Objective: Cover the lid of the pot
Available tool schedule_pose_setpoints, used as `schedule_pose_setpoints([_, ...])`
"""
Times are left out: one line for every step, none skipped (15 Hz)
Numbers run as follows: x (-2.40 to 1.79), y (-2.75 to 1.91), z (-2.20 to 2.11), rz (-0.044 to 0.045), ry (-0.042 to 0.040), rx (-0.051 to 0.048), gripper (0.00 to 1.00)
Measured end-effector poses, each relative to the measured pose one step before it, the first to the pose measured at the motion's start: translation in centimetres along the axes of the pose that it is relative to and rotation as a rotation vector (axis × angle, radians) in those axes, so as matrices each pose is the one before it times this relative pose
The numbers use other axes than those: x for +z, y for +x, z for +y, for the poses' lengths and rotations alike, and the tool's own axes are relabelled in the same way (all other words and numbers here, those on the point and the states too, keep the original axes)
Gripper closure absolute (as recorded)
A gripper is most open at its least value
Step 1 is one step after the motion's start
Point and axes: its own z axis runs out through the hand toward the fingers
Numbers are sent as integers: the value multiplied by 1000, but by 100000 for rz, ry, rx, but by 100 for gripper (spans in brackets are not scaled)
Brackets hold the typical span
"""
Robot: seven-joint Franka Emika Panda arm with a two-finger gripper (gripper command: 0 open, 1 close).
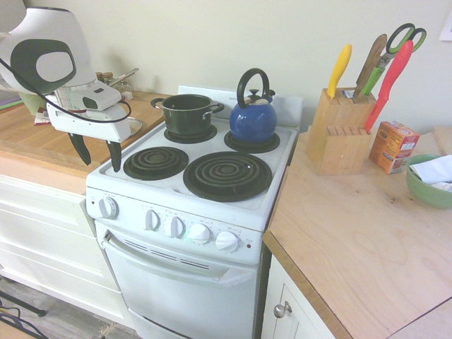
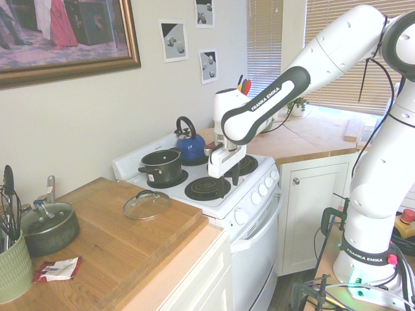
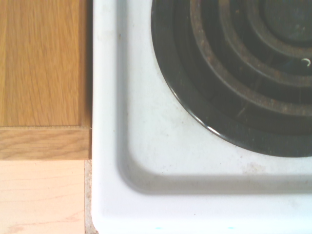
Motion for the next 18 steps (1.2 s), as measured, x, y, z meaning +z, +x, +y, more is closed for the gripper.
schedule_pose_setpoints([38, 3, -5, -61, -62, 257, 0])
schedule_pose_setpoints([-39, 11, -71, 256, -99, 840, 0])
schedule_pose_setpoints([-187, 20, -266, 150, -159, 123, 0])
schedule_pose_setpoints([-519, 7, -589, -432, -569, -853, 0])
schedule_pose_setpoints([-935, 23, -1051, 188, -15, -1284, 0])
schedule_pose_setpoints([-1165, 83, -1391, 858, 696, -421, 0])
schedule_pose_setpoints([-1169, 69, -1634, 1026, 870, 175, 0])
schedule_pose_setpoints([-1140, 98, -1849, 819, 771, 109, 0])
schedule_pose_setpoints([-936, 112, -1721, 45, -41, -841, 0])
schedule_pose_setpoints([-898, 174, -1734, -349, -267, -1550, 0])
schedule_pose_setpoints([-1036, 277, -1866, -285, -155, -2089, 0])
schedule_pose_setpoints([-849, 382, -1732, 251, 17, -2327, 0])
schedule_pose_setpoints([-485, 452, -1755, 585, -141, -2582, 0])
schedule_pose_setpoints([-120, 564, -1771, 510, -149, -2828, 0])
schedule_pose_setpoints([331, 542, -1768, 373, -445, -3395, 0])
schedule_pose_setpoints([478, 578, -1659, 124, -664, -3451, 0])
schedule_pose_setpoints([740, 663, -1484, -197, -1280, -2757, 0])
schedule_pose_setpoints([741, 768, -1369, 123, -1842, -2630, 0])
